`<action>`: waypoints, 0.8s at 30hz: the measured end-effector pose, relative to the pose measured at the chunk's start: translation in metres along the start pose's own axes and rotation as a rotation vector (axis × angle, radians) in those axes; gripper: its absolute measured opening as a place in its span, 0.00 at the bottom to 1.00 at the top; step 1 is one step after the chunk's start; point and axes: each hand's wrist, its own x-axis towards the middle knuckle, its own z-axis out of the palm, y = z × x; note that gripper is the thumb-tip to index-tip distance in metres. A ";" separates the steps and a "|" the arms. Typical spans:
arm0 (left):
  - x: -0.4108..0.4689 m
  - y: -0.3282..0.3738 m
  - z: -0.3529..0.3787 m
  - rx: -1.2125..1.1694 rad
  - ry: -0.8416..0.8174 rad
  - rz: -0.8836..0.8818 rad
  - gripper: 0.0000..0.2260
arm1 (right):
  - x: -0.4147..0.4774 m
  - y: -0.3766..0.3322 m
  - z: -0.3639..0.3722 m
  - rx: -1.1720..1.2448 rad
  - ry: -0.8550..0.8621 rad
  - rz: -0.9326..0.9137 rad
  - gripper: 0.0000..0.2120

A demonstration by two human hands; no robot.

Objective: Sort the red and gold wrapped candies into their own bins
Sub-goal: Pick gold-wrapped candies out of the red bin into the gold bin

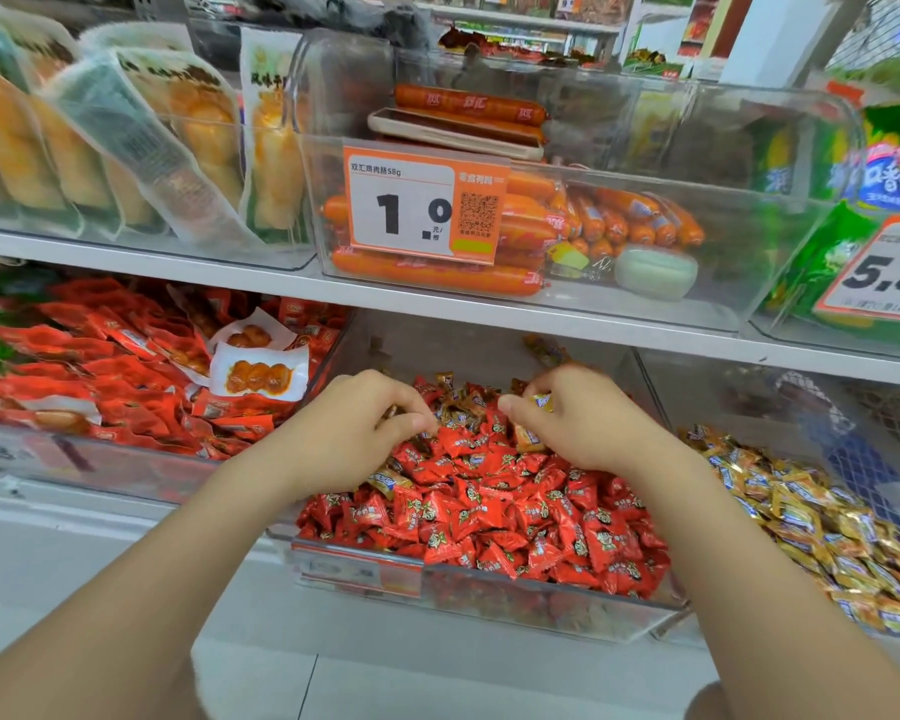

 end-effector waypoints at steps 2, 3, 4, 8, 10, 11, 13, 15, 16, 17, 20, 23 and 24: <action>-0.005 0.000 0.000 0.038 -0.004 -0.004 0.09 | -0.002 -0.003 -0.001 -0.004 0.042 -0.012 0.21; -0.008 0.000 -0.002 0.049 -0.005 -0.013 0.10 | -0.004 -0.005 -0.001 0.007 0.054 -0.021 0.19; -0.010 0.001 -0.003 0.064 -0.014 -0.018 0.11 | -0.005 -0.007 -0.001 0.026 0.065 -0.036 0.18; -0.022 0.003 -0.012 0.246 -0.121 -0.010 0.03 | -0.007 -0.013 0.003 0.142 0.068 -0.119 0.05; -0.025 0.004 -0.014 0.289 -0.181 -0.043 0.09 | -0.005 -0.013 0.010 0.086 0.035 -0.130 0.01; -0.026 0.003 -0.015 0.298 -0.204 -0.061 0.12 | -0.005 -0.014 0.014 0.032 0.022 -0.121 0.03; -0.026 0.002 -0.015 0.320 -0.237 -0.058 0.13 | -0.005 -0.018 0.019 -0.071 0.006 -0.077 0.09; -0.024 0.000 -0.011 0.351 -0.237 -0.046 0.07 | -0.004 -0.022 0.021 -0.155 -0.020 -0.043 0.16; -0.024 0.001 -0.009 0.369 -0.232 -0.038 0.05 | -0.004 -0.025 0.021 -0.191 -0.042 -0.036 0.17; -0.023 0.002 -0.008 0.386 -0.214 -0.037 0.04 | -0.005 -0.028 0.019 -0.216 -0.067 -0.026 0.17; -0.020 -0.001 -0.006 0.459 -0.194 -0.107 0.09 | -0.008 -0.031 0.011 -0.252 -0.131 0.034 0.13; -0.014 -0.005 -0.004 0.593 -0.216 -0.194 0.22 | -0.011 -0.031 0.003 -0.282 -0.152 0.067 0.07; -0.013 -0.003 -0.003 0.626 -0.220 -0.210 0.22 | -0.011 -0.031 0.003 -0.282 -0.144 0.061 0.08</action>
